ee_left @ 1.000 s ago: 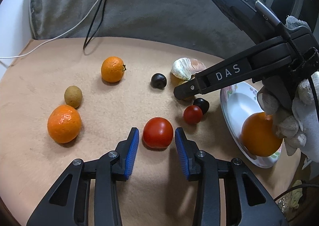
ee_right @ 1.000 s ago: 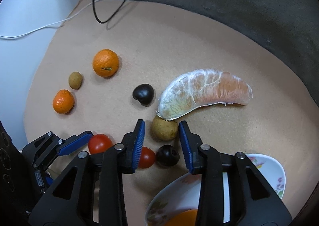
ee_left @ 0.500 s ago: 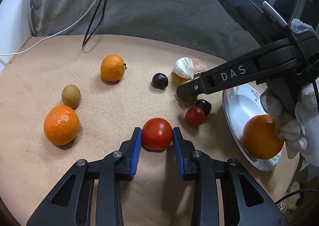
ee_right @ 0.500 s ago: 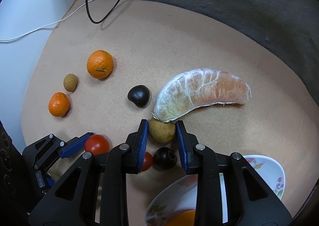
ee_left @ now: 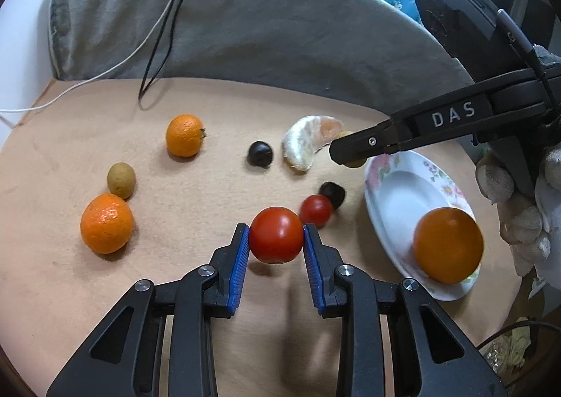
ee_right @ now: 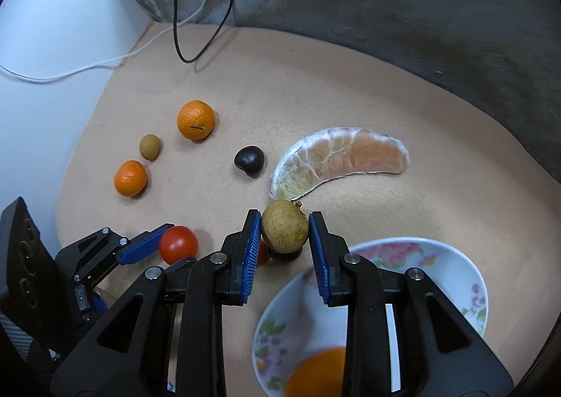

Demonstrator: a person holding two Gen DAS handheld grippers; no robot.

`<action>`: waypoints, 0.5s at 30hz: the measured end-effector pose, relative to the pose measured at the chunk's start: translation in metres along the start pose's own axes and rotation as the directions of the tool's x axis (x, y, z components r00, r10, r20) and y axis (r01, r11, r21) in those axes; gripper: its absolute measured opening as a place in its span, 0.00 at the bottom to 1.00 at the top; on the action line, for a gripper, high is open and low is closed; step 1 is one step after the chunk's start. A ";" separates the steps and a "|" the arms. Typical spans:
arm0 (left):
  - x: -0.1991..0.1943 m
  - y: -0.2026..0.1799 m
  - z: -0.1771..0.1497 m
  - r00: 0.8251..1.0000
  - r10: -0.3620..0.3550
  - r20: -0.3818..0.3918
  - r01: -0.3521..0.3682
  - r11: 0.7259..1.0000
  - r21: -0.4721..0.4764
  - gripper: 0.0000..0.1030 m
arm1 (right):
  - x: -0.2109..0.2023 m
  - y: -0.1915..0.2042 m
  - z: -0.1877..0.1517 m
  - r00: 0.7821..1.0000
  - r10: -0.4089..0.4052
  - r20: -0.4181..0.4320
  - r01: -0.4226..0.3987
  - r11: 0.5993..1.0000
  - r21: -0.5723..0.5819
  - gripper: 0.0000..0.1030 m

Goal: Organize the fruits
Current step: 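Carry both fruits onto the plate and open both tools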

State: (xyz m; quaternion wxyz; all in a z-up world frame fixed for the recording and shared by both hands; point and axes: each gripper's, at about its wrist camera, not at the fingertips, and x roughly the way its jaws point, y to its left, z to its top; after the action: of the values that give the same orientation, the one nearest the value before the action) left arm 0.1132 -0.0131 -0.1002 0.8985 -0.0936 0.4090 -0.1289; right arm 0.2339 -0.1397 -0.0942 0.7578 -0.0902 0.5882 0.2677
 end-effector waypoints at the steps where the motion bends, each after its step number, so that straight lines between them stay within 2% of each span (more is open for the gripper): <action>1: 0.000 -0.003 0.002 1.000 -0.003 0.003 0.003 1.000 0.003 0.28 | -0.005 -0.002 -0.002 1.000 0.003 0.010 -0.003 1.000 0.002 0.28; 15: -0.006 -0.038 0.014 0.998 -0.058 0.035 0.056 0.997 0.052 0.28 | -0.064 -0.035 -0.048 0.989 -0.003 0.148 -0.004 0.999 0.048 0.28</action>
State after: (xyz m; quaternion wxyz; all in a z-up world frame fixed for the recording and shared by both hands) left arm 0.1141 -0.0463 -0.0771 0.9039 -0.0847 0.3864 -0.1630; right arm 0.2006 -0.2101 -0.0544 0.8013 -0.0515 0.5365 0.2596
